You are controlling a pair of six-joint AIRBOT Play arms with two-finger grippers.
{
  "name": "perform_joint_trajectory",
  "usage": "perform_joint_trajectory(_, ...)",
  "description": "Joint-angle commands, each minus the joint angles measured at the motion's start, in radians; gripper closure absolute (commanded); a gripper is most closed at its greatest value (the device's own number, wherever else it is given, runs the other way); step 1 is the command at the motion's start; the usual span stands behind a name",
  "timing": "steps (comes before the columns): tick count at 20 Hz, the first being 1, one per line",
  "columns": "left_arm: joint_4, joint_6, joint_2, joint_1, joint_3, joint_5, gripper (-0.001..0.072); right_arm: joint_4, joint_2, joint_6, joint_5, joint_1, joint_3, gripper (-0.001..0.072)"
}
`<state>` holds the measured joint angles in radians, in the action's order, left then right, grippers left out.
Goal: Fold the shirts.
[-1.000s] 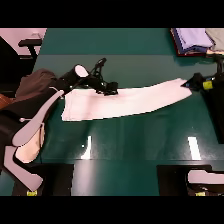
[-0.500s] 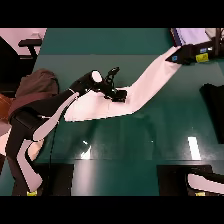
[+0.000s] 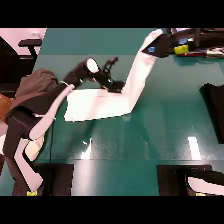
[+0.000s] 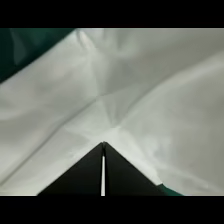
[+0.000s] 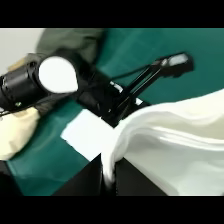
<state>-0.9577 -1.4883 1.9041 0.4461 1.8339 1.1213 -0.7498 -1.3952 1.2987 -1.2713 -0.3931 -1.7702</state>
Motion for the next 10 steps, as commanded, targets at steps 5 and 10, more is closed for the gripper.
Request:
perform_joint_trajectory(5, -0.223, -0.003, -0.296, -0.354, 0.193, 0.204, 0.0678, 0.196, -0.232, -0.106, 0.335, -0.353, -0.010, 0.0683)
perform_joint_trajectory(10, -0.232, 0.000, -0.459, -0.543, 0.193, 0.222, 0.0677, 0.177, -0.477, -0.179, 0.263, -0.505, -0.204, 0.0188)
